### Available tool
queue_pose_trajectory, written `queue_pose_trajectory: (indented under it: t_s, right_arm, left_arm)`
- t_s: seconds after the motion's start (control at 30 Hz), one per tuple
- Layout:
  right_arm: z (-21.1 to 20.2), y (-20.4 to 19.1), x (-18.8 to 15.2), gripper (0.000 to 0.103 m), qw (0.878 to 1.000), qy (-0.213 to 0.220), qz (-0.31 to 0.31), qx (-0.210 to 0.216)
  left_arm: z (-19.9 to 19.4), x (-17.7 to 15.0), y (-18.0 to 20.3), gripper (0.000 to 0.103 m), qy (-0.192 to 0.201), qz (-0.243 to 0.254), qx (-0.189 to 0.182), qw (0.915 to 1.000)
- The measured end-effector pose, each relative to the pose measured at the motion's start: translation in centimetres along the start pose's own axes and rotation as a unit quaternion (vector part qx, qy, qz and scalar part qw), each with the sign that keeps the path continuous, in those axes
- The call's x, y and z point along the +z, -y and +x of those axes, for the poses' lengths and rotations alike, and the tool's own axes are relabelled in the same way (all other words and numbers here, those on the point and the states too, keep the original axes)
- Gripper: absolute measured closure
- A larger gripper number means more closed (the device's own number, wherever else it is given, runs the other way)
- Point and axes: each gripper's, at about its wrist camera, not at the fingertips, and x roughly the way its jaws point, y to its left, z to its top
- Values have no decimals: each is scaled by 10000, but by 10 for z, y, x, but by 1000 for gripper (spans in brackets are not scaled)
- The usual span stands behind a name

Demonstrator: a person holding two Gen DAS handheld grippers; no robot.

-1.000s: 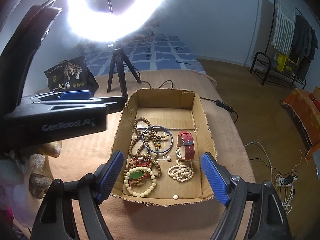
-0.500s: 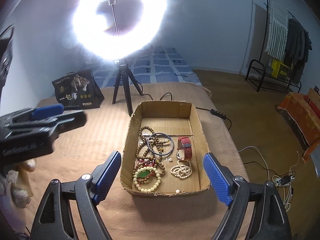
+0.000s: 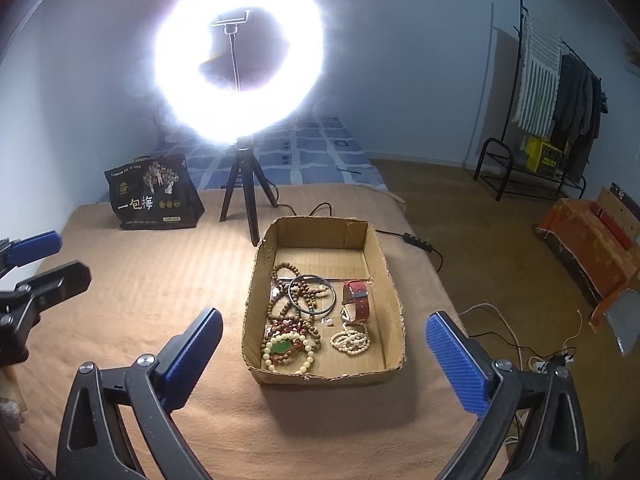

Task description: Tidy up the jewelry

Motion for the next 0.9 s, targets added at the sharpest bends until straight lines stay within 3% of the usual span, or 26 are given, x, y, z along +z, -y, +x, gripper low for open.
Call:
queue_pose_trajectory:
  t_s: [0.23,0.3,0.37,0.53,0.9]
  right_arm:
    - [-11,-1,0,0,9999,119,-3,-23]
    - [-13,-1,-1,0,9999,141,-5,-22]
    - [-14,-1,-1,0,9999,147,-12,-25]
    - [-14,5,-2,0,9999,157,39,-56]
    - [-14,10,-2,0,9998,143,116,-88]
  left_arm:
    - [-10,-3,7,15,3,84,-4,10000]
    - [-12,-3,9,4,17,101,18,9999]
    - [-17,-4,12,1,137,130,32,9998]
    - [-21,-5,17,1,197,239,75,9995]
    - [-9,-8,20,1,-95,298,276,9991]
